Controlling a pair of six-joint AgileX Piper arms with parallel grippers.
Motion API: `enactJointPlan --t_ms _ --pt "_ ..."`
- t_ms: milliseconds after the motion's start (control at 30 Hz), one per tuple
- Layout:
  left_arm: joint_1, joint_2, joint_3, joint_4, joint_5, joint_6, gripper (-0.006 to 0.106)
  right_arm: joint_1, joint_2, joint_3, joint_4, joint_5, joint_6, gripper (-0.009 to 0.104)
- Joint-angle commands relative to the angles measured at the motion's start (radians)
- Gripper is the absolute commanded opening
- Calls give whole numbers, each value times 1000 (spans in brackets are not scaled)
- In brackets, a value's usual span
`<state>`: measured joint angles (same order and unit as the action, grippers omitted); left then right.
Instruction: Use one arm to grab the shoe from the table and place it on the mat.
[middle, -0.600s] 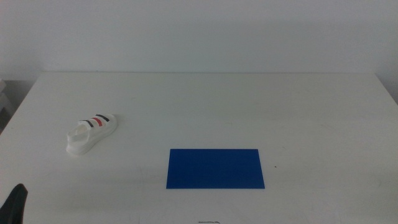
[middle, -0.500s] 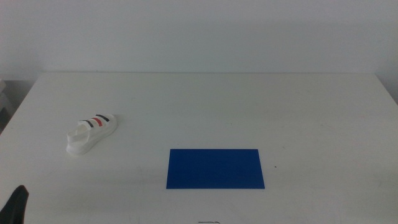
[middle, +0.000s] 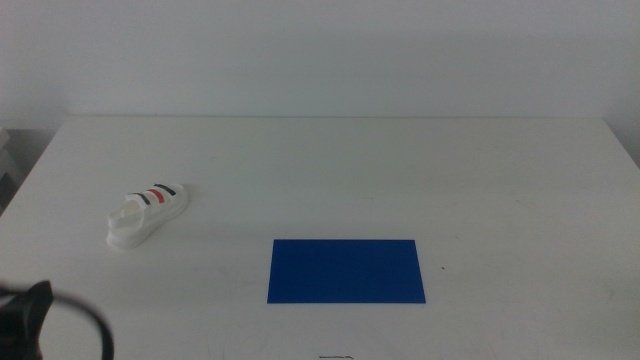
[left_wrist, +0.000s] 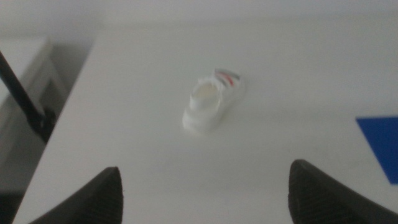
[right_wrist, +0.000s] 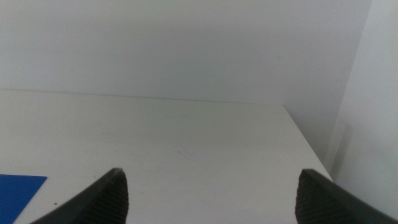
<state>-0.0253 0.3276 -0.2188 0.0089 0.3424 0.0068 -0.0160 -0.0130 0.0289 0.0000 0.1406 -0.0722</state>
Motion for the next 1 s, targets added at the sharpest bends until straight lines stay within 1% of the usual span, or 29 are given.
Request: enactJointPlan --t_ms 0,233,367,500,667,967 --pt "-1 131 -132 -16 36 0 88 2 -19 -19 -9 -76 -4 94" --pt "-2 436 -468 -15 331 5 88 2 -19 -19 -9 -76 -4 94" --pt "-2 618 -639 13 471 52 88 2 -19 -19 -9 -76 -4 94" --pt "-2 790 -777 8 487 141 88 2 -19 -19 -9 -76 -4 94" --pt "-2 1024 -985 -19 602 224 88 2 -19 -19 -9 -76 -4 94" --pt "-2 1356 -1275 -25 722 312 88 2 -19 -19 -9 -76 -4 94"
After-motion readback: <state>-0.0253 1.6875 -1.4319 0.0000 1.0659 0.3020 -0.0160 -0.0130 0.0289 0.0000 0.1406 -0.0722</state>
